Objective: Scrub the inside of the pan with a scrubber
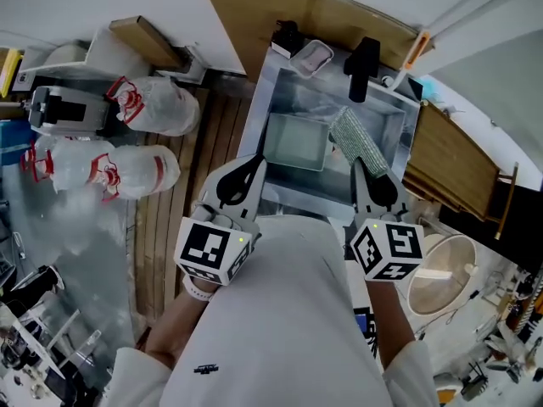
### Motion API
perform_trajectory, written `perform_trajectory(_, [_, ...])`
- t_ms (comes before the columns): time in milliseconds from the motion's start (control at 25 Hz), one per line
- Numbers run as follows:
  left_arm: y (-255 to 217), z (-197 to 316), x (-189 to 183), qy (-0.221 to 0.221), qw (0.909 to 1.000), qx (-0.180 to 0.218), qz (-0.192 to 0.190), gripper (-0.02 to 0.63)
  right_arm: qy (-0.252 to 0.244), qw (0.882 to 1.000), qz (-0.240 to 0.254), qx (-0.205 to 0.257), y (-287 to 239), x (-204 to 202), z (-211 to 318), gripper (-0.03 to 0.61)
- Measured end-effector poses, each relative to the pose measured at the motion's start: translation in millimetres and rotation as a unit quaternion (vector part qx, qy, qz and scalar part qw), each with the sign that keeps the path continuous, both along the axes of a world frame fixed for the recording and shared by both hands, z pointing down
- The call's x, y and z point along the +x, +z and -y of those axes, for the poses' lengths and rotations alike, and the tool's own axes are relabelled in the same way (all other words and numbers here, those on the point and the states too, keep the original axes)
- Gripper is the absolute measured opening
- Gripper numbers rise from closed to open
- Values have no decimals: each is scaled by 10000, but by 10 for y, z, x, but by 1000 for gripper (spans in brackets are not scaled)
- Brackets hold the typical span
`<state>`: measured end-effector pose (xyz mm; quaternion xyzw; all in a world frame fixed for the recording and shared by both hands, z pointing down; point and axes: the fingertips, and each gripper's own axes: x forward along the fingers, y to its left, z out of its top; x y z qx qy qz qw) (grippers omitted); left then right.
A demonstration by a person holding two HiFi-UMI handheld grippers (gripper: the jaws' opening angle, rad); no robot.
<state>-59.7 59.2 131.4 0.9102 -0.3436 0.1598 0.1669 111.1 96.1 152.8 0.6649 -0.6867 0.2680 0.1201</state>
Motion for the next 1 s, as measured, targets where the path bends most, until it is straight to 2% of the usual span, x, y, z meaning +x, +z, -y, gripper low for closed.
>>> perform_trajectory(200, [-127, -34, -31, 110, 9998, 145, -75, 4, -142, 9983, -146, 546, -303, -9, 28, 74])
perform_trajectory(440, [-223, -94, -37, 295, 9992, 172, -187, 3, -618, 9922, -542, 939, -557, -181, -47, 74])
perform_trajectory(1000, [-257, -182, 169, 613, 9978, 80, -241, 4, -997, 9883, -750, 879, -472, -262, -239, 74])
